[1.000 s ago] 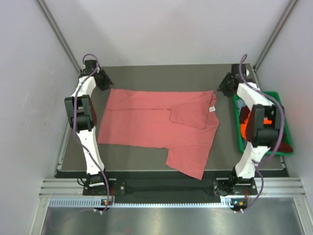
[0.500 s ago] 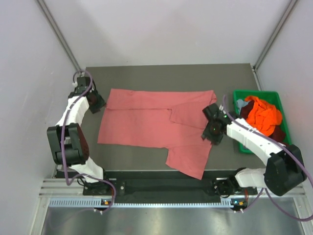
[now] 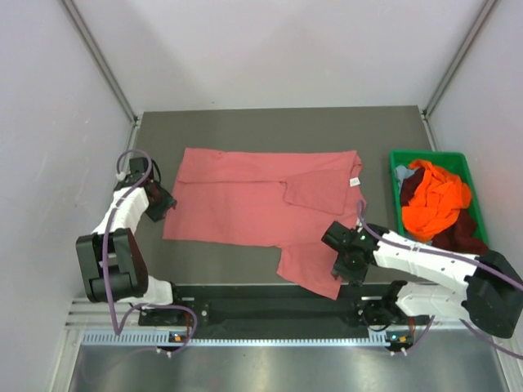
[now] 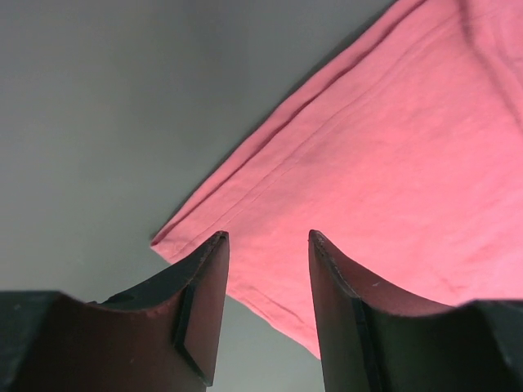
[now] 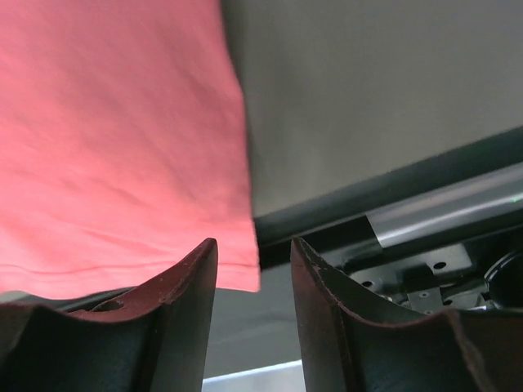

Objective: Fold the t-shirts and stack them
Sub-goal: Fold the tshirt

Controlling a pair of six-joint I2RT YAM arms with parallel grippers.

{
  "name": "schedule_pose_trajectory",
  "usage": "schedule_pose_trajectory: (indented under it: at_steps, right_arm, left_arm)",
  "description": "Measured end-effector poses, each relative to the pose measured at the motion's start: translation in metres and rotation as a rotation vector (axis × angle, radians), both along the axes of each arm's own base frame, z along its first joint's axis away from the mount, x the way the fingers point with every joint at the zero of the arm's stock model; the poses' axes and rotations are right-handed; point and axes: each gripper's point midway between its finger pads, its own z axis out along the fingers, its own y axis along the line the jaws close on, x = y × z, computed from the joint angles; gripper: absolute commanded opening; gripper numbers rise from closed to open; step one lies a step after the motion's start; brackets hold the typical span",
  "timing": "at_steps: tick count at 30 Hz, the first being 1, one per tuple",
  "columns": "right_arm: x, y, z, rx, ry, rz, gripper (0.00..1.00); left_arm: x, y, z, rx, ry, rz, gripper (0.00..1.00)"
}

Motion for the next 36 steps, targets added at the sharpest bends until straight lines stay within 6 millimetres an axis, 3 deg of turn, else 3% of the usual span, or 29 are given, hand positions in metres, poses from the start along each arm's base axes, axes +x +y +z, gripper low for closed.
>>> schedule_pose_trajectory:
  at_steps: [6, 10, 17, 20, 21, 24, 26, 32, 36]
  right_arm:
    - [-0.026, 0.009, -0.010, 0.003, 0.027, 0.029, 0.41]
    - [-0.036, 0.019, -0.016, 0.033, 0.021, 0.037, 0.40]
    - [-0.043, 0.021, -0.022, 0.033, 0.015, 0.002, 0.39]
    - [-0.045, 0.021, -0.022, 0.031, 0.010, -0.005, 0.31]
    - [-0.046, 0.021, -0.022, 0.029, 0.010, -0.007, 0.21]
    - [-0.049, 0.018, -0.023, 0.013, 0.018, -0.016, 0.05]
    - [-0.047, 0.021, -0.022, 0.025, 0.009, -0.025, 0.00]
    - [-0.040, 0.022, -0.018, 0.032, -0.038, -0.024, 0.00]
    - [-0.025, 0.033, -0.002, 0.069, -0.115, -0.023, 0.00]
  left_arm:
    - [-0.012, -0.001, -0.011, -0.031, 0.025, 0.026, 0.48]
    - [-0.013, -0.001, -0.013, -0.030, 0.019, 0.027, 0.48]
    - [-0.020, 0.002, -0.017, -0.030, 0.028, 0.039, 0.48]
    - [-0.020, 0.003, -0.016, -0.029, 0.021, 0.042, 0.47]
    - [-0.020, 0.003, -0.015, -0.028, 0.017, 0.042, 0.47]
    - [-0.020, 0.003, -0.012, -0.026, 0.007, 0.044, 0.47]
    - [-0.020, 0.004, -0.009, -0.020, -0.002, 0.046, 0.47]
    - [-0.024, 0.013, 0.001, 0.030, -0.017, 0.073, 0.47]
    - [-0.028, 0.013, 0.004, 0.032, -0.014, 0.081, 0.48]
